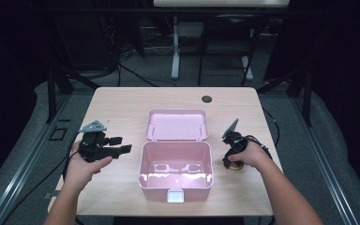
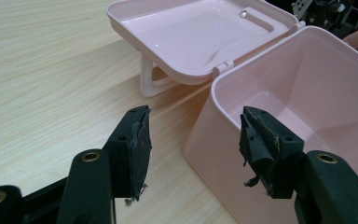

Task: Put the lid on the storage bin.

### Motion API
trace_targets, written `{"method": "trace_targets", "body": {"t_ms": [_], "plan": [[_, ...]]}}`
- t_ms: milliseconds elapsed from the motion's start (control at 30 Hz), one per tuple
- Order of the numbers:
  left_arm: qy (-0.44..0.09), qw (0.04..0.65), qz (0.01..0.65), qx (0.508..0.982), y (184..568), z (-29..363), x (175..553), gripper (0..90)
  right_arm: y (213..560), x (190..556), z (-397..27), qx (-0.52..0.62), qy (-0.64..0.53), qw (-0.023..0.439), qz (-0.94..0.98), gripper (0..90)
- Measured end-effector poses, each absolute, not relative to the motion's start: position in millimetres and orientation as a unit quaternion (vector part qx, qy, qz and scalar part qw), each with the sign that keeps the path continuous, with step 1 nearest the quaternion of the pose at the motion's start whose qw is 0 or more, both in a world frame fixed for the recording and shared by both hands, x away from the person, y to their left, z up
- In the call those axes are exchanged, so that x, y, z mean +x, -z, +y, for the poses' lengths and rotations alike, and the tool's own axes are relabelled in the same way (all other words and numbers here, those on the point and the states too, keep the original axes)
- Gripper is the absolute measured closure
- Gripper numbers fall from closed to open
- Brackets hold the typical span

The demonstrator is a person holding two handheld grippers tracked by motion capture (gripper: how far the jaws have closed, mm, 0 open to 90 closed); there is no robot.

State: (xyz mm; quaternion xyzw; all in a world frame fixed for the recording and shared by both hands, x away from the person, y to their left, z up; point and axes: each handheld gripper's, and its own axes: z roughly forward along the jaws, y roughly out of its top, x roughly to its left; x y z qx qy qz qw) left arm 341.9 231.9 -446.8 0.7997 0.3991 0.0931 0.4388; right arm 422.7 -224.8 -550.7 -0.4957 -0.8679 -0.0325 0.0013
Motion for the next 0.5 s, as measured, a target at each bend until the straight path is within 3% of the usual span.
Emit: {"method": "trace_targets", "body": {"t_ms": [500], "plan": [[-0.093,0.439,0.4,0.8,447.0,231.9,342.1,43.0,546.6,421.1,-226.2,-0.49,0.033,0.002,-0.871,19.5]]}}
